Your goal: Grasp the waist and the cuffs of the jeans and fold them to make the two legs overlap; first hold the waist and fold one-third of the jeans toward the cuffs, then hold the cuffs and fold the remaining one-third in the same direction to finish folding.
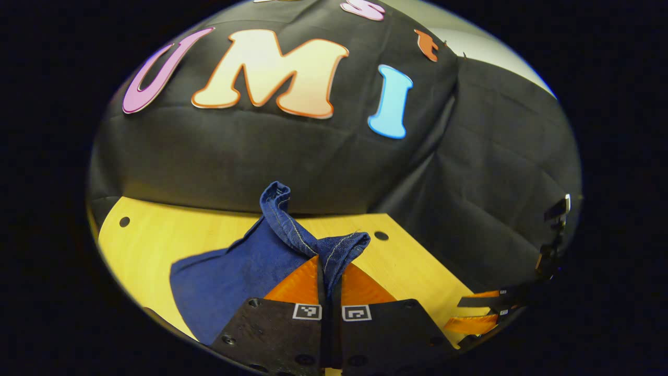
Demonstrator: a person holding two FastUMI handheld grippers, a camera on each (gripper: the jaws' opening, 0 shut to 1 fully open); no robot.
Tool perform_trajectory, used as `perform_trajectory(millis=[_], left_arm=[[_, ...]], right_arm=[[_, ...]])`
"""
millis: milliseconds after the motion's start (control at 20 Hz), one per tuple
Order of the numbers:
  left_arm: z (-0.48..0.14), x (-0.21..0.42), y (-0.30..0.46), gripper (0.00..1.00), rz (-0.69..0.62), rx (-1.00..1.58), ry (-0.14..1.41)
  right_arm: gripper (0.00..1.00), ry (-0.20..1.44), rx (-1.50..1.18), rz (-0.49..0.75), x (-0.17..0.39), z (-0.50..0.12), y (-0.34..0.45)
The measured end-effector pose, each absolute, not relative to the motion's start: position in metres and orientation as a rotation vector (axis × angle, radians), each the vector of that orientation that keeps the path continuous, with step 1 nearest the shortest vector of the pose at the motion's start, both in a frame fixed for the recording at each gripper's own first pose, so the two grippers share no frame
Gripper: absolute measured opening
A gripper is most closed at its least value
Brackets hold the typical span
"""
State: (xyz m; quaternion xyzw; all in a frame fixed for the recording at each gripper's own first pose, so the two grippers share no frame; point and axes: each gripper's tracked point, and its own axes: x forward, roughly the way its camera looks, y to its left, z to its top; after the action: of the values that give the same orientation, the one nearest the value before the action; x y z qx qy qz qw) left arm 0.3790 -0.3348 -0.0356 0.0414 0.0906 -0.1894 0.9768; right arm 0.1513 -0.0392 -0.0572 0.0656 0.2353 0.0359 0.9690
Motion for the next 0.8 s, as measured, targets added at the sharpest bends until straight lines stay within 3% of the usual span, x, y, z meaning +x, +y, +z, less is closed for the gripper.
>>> perform_trajectory(millis=[100,150,200,250,400,450,500,650,800], left_arm=[[-0.067,0.372,-0.349,0.0,-0.381,0.111,0.228],[-0.085,0.366,-0.356,0.0,-0.388,0.119,0.268],[-0.102,0.362,-0.362,0.0,-0.397,0.119,0.299],[-0.116,0.358,-0.367,0.0,-0.405,0.123,0.321],[-0.14,0.344,-0.372,0.04,-0.429,0.206,0.336],[-0.146,0.336,-0.377,0.07,-0.467,0.232,0.348],[-0.15,0.326,-0.381,0.09,-0.501,0.247,0.361],[-0.131,0.308,-0.378,0.87,-0.517,0.266,0.314],[-0.102,0.293,-0.341,0.89,-0.469,0.258,0.27]], right_arm=[[0.93,0.469,0.152,0.065,0.149,-0.056,-0.046],[0.98,0.468,0.158,0.064,0.148,-0.056,-0.049],[0.93,0.466,0.157,0.061,0.147,-0.055,-0.052],[0.98,0.464,0.157,0.059,0.146,-0.056,-0.056],[0.98,0.457,0.164,0.06,0.144,-0.052,-0.059],[0.92,0.453,0.167,0.06,0.144,-0.051,-0.058],[0.98,0.448,0.167,0.061,0.145,-0.05,-0.056],[0.98,0.428,0.166,0.059,0.143,-0.043,-0.044],[0.98,0.404,0.139,0.048,0.139,-0.037,-0.024]])
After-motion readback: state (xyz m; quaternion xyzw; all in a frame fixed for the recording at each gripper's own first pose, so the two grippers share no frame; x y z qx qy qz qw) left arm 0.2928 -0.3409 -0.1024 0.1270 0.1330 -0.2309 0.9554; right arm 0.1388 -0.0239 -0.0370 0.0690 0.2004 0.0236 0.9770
